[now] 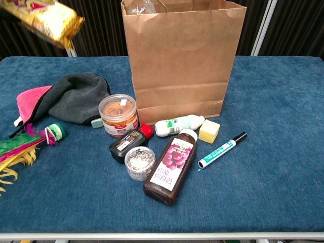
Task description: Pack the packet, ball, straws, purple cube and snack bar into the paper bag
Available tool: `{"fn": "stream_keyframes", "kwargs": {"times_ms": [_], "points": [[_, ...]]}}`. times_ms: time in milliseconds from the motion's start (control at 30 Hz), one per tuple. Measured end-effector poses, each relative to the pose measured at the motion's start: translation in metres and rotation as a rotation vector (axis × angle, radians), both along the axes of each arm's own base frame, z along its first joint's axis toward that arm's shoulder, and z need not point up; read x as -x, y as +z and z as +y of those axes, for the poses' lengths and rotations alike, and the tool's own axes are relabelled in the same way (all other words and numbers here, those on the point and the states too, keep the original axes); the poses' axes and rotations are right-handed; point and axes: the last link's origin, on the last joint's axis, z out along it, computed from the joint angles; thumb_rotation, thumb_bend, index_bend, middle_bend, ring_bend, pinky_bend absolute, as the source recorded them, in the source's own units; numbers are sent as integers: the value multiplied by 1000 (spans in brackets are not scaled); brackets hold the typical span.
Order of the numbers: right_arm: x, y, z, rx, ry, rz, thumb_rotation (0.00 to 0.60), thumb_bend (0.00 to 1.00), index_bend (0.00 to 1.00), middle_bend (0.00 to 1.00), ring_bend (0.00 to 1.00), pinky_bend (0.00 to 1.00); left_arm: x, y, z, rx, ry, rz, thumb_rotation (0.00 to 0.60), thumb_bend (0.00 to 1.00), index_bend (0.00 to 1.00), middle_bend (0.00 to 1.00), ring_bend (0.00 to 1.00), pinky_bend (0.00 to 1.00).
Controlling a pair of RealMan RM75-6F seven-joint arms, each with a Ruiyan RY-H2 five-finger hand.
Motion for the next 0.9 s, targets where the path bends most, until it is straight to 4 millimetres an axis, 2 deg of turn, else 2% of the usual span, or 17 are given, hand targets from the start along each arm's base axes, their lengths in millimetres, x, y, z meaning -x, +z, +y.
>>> {"fn": "stream_keyframes", "kwargs": {"times_ms": [200,367,567,900], "points": [[5,1,2,6,-5,-17,600,104,261,257,91,151,-8,19,22,-129,39,-88,600,398,625,637,532,581],[12,-1,1,9,-20,-34,600,108,269,261,96,154,-18,21,27,-195,35,-258,600,399,625,637,532,580],[20,-10,-2,-5,-35,-51,600,109,277,272,109,166,-29,17,36,-217,67,-483,600,399,625,637,532,580],[57,-31,-8,-12,-57,-5,600,108,286,272,110,166,-41,-4,44,-150,101,-820,600,399,625,637,532,580]]}}
